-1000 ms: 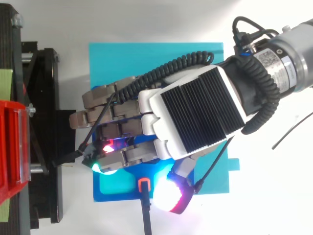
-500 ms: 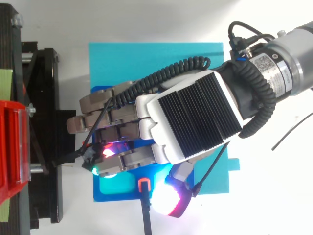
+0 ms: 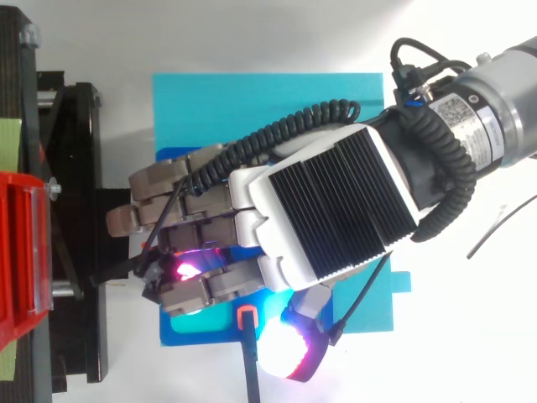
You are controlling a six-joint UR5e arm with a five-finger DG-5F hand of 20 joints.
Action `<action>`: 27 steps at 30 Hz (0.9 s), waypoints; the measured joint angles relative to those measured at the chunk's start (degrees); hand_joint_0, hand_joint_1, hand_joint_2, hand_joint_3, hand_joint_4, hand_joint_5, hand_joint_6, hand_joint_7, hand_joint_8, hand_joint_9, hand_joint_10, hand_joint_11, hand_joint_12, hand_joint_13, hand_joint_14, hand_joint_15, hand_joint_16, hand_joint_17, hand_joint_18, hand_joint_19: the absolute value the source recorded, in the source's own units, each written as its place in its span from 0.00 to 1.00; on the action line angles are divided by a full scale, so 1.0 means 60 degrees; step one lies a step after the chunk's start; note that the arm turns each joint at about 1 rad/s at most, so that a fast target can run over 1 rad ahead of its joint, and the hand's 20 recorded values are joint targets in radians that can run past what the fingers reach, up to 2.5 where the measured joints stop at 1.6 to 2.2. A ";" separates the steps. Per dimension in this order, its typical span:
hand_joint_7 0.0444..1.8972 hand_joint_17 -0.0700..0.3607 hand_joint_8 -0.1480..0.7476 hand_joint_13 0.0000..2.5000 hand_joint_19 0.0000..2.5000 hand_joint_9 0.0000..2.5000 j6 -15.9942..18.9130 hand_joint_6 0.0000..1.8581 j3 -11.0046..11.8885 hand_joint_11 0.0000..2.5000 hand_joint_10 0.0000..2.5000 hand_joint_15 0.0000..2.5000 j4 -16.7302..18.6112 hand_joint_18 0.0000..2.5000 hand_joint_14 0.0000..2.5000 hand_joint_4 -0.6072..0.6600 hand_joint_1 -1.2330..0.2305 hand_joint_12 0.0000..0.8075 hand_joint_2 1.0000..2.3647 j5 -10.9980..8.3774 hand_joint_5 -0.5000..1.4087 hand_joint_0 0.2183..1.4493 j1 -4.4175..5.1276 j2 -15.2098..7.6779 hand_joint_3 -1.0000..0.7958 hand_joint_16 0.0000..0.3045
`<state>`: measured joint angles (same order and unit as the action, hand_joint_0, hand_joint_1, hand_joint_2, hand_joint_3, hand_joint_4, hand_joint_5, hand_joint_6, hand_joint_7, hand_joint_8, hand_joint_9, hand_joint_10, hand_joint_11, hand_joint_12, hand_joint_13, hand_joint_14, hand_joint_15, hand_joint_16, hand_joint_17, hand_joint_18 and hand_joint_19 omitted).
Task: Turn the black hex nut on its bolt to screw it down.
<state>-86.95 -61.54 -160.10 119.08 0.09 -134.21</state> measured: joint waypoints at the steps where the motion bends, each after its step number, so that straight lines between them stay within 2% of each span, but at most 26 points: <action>1: 0.60 0.50 0.52 0.19 0.13 0.33 -0.0001 0.35 0.0017 0.15 0.01 0.04 -0.0011 0.16 0.00 0.63 0.59 0.48 0.00 0.0009 0.25 0.14 -0.0005 0.0000 0.28 0.21; 6: 0.57 0.50 0.52 0.19 0.13 0.33 -0.0010 0.36 0.0065 0.15 0.01 0.04 -0.0016 0.16 0.00 0.64 0.59 0.48 0.00 0.0114 0.25 0.14 -0.0082 0.0000 0.28 0.21; 13: 0.57 0.50 0.52 0.20 0.13 0.34 -0.0024 0.37 0.0072 0.15 0.01 0.04 -0.0003 0.16 0.00 0.64 0.61 0.48 0.00 0.0341 0.25 0.14 -0.0286 0.0000 0.28 0.21; 27: 0.62 0.50 0.52 0.20 0.13 0.34 -0.0026 0.34 0.0071 0.15 0.01 0.04 0.0147 0.16 0.00 0.65 0.62 0.49 0.00 0.0770 0.25 0.14 -0.0704 0.0000 0.28 0.21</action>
<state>-87.10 -61.11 -159.22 123.69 -4.14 -134.21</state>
